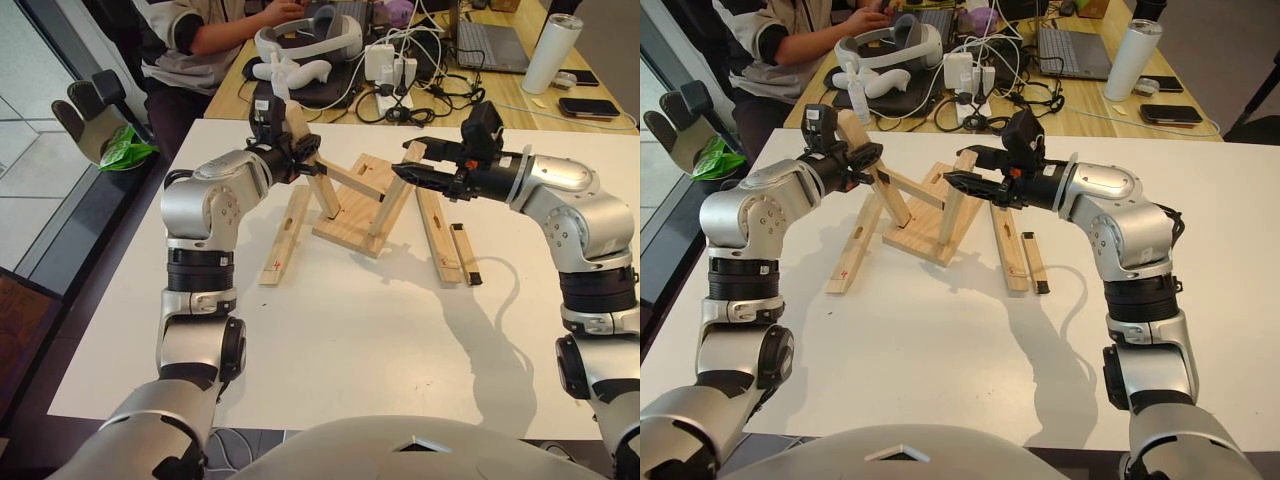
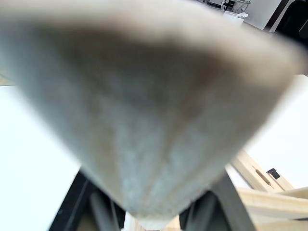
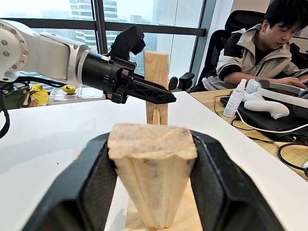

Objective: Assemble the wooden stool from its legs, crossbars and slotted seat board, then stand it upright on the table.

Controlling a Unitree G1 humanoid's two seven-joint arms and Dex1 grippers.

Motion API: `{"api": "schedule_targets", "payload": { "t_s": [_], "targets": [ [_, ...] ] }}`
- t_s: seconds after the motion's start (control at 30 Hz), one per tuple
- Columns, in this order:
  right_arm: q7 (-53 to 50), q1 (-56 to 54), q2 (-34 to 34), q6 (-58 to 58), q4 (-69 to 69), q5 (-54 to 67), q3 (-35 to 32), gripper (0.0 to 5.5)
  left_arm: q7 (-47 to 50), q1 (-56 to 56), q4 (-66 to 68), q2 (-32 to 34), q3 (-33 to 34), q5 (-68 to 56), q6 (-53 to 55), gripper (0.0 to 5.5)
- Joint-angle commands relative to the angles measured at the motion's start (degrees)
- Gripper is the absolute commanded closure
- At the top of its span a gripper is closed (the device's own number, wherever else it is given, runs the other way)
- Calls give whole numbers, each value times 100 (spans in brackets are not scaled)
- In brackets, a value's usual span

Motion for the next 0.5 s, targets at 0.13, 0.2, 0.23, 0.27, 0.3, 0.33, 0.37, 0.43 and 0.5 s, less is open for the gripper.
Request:
{"api": "schedule_targets", "payload": {
  "t_s": [0.13,0.2,0.23,0.27,0.3,0.33,0.37,0.43,0.5],
  "targets": [
    [43,100,169,-34,71,-165,370,345,372,767,-937,-378,-143,0,480,448],
    [5,77,190,-62,125,-228,392,345,565,876,-1160,-538,-121,-17,553,448],
    [-35,62,206,-84,164,-280,410,345,652,906,-1253,-635,-122,-39,596,448],
    [-64,50,223,-100,195,-319,422,345,710,931,-1327,-709,-143,-54,623,448],
    [-92,39,243,-115,221,-351,436,345,755,952,-1368,-767,-173,-54,634,448],
    [-119,29,260,-128,240,-380,449,345,784,969,-1394,-798,-195,-53,642,448],
    [-147,15,277,-141,261,-408,460,345,802,982,-1415,-810,-213,-51,643,448],
    [-198,-6,306,-158,307,-458,455,345,814,982,-1435,-822,-224,-40,650,449],
    [-223,-9,324,-162,338,-492,438,345,859,949,-1423,-836,-209,-4,711,449]
  ]
}}
